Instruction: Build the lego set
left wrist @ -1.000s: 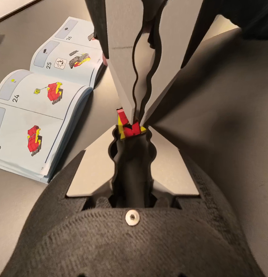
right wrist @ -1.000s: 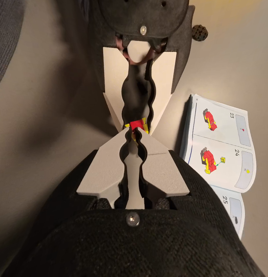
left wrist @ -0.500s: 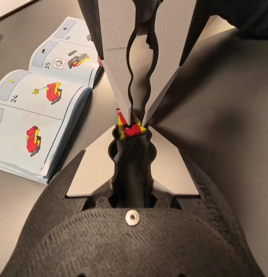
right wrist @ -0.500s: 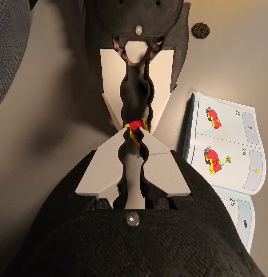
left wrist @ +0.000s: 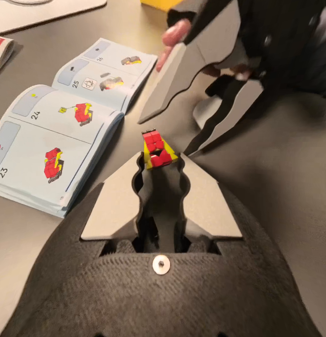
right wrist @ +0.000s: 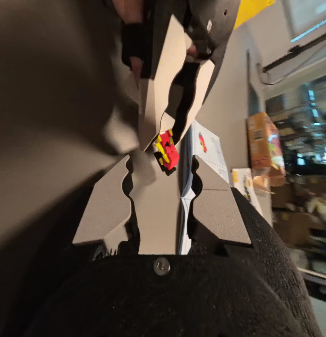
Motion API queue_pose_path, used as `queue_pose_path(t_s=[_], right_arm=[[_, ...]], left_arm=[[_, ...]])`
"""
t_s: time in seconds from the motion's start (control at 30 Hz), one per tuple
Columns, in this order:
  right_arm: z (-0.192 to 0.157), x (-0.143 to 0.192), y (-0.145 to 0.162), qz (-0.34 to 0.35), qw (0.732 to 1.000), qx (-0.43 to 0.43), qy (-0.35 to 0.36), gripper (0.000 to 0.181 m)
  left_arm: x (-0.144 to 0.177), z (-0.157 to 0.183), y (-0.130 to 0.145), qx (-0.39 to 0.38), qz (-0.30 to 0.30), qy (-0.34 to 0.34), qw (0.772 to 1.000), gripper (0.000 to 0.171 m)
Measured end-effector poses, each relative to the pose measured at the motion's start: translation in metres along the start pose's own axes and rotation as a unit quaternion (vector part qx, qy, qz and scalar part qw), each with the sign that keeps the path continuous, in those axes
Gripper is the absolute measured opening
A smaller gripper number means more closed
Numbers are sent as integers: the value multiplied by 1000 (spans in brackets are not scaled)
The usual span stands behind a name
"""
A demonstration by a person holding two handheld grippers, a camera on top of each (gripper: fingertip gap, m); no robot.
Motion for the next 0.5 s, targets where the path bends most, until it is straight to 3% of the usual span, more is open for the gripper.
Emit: queue_pose_path(t_s=[0.17, 0.23, 0.4, 0.5], right_arm=[[-4, -14, -3, -62, 987, 53, 137, 60], [-6, -19, -7, -81, 976, 84, 183, 50], [-13, -27, -11, -135, 943, 179, 247, 25], [-15, -27, -12, -136, 937, 194, 255, 17]], left_arm=[[11, -5, -6, 51, 51, 38, 997, 35], [12, -3, -7, 53, 55, 43, 996, 35], [12, 4, -10, 45, 57, 47, 996, 35], [11, 6, -10, 40, 55, 47, 997, 35]])
Point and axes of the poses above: each gripper's, where its closed fingertips meet, x back along the fingers, y out of its underside, z = x × y across the jaws, the point moved 10 cm from there along x, back along the fingers, and after that the axes turned 5 degrees about -z, right-handed, at the moved point
